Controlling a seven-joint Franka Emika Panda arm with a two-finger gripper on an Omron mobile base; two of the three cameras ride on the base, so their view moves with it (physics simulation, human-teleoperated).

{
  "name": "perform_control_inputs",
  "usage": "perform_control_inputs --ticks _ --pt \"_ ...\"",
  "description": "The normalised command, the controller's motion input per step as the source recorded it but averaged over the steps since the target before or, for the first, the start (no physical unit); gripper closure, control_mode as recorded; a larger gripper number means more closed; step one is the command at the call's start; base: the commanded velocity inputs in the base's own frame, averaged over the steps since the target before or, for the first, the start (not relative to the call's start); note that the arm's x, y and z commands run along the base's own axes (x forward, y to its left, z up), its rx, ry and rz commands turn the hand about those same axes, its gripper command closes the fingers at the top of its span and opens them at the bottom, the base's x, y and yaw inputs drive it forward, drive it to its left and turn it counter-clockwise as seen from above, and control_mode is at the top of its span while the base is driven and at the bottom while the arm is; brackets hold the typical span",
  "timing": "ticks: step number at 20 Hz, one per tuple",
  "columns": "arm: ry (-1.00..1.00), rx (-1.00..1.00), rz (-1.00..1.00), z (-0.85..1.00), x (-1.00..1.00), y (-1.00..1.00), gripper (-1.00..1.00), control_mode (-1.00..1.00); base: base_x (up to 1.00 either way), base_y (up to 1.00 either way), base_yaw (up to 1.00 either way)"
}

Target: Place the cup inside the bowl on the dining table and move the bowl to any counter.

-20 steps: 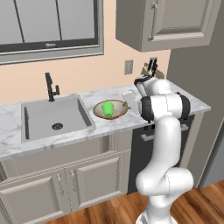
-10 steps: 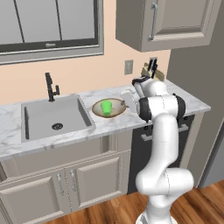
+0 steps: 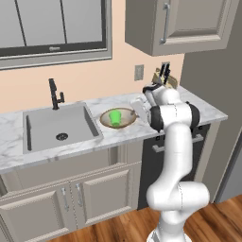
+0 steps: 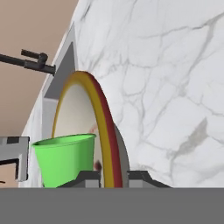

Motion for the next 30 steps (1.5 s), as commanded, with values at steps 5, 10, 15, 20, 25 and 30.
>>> perform_control_inputs --ticks 5,10,15,20,25,30 --pt "0.00 0.00 0.00 -0.27 0.17 0.00 1.00 -1.00 0.00 0.00 0.00" --pt "0.00 0.00 0.00 -0.24 0.24 0.00 1.00 -1.00 0.00 0.00 0.00" --pt "0.00 0.00 0.00 -0.18 0.22 0.01 1.00 -1.00 0.00 0.00 0.00" --pt "0.00 0.00 0.00 -0.23 0.17 0.00 1.00 -1.00 0.00 0.00 0.00" --pt "0.00 0.00 0.00 -0.33 0.06 0.01 1.00 -1.00 0.00 0.00 0.00" --pt "0.00 -0.02 0.00 -0.40 0.03 0.02 1.00 -1.00 0.00 0.00 0.00"
